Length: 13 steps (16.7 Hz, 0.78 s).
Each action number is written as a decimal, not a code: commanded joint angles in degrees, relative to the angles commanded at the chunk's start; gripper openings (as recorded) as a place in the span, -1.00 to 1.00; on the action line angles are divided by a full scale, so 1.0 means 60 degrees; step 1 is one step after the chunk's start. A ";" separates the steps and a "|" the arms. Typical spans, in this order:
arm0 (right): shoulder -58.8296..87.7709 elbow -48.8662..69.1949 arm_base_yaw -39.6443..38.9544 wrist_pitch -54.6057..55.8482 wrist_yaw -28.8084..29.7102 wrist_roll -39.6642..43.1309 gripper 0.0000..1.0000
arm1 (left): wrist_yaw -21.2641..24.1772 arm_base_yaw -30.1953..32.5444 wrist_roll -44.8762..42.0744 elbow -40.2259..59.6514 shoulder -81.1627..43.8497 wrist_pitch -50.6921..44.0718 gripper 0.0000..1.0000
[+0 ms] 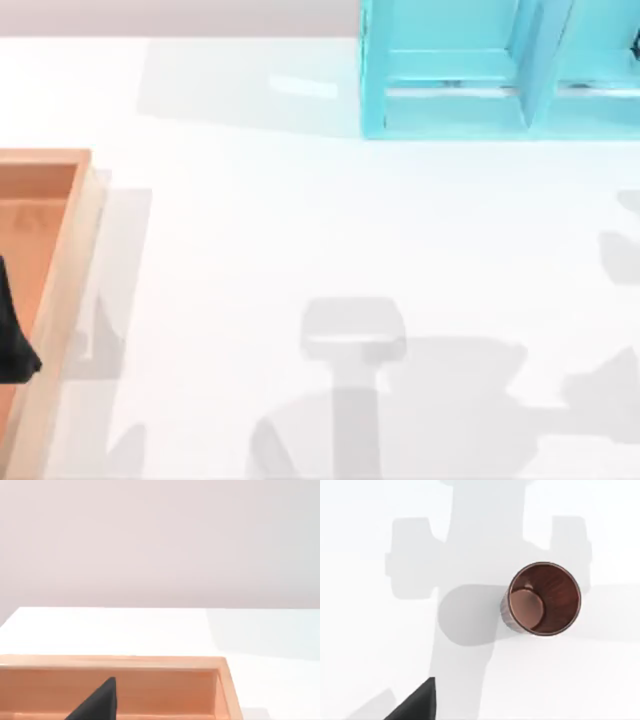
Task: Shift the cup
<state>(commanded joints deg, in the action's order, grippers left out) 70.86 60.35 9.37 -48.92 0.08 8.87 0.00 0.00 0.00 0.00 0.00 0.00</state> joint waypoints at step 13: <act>0.6616 0.6105 0.0933 -0.4595 0.0002 0.0868 1.00 | 0.0000 0.0000 0.0000 0.0000 0.0000 0.0000 1.00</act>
<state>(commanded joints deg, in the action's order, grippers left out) 110.56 96.98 14.97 -76.50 0.09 14.07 0.00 0.00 0.00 0.00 0.00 0.00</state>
